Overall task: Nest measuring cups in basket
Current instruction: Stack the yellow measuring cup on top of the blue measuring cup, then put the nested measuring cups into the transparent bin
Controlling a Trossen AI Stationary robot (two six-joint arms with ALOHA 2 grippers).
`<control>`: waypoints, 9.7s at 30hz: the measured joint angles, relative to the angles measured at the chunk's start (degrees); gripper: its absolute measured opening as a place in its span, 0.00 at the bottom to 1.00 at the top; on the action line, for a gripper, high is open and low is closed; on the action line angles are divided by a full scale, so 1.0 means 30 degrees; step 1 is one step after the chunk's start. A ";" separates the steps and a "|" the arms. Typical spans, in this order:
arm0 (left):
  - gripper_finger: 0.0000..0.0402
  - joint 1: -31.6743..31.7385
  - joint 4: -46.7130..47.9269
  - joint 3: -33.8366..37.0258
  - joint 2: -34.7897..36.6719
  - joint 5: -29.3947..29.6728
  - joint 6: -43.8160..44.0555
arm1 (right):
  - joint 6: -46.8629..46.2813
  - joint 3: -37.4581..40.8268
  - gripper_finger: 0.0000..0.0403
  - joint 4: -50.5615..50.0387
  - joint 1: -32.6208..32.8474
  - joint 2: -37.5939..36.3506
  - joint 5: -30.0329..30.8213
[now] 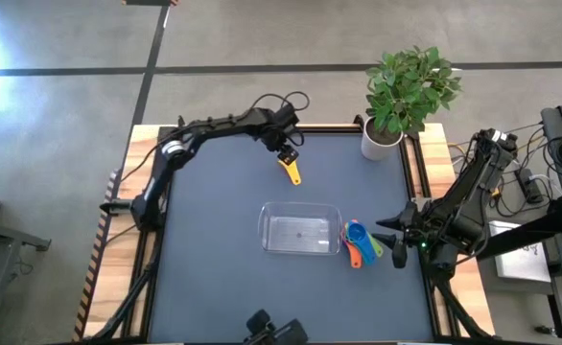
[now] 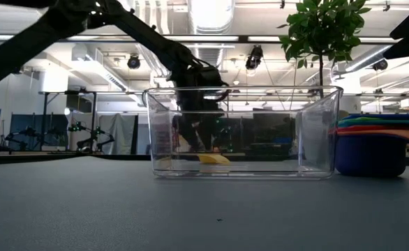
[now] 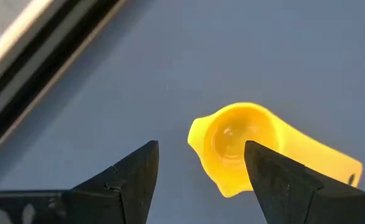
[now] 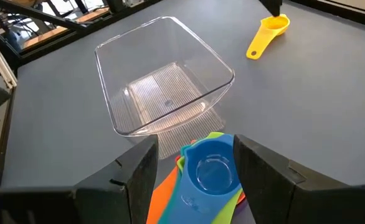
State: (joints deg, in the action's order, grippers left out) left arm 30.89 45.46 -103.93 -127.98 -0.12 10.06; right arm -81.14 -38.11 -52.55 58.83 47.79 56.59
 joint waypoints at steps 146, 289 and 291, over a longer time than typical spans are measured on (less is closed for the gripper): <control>0.32 -1.1977 -2.4393 1.7649 1.4948 0.8699 -0.0683 | -0.1751 0.3488 0.02 0.8322 -0.1977 -0.3485 -0.4091; 0.32 -1.2261 -2.6827 1.7686 1.2733 0.5683 -0.1142 | 0.0508 0.0947 0.99 0.7471 -0.8969 0.4808 -1.5012; 0.32 -1.2288 -2.6832 1.7686 1.2733 0.5683 -0.1142 | 0.0573 0.0861 0.99 0.7508 -0.8963 0.4767 -1.5006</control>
State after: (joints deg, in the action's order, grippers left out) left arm -5.97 -35.04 -50.87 -89.78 16.93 6.63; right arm -79.42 -35.52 -30.02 31.94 62.09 11.57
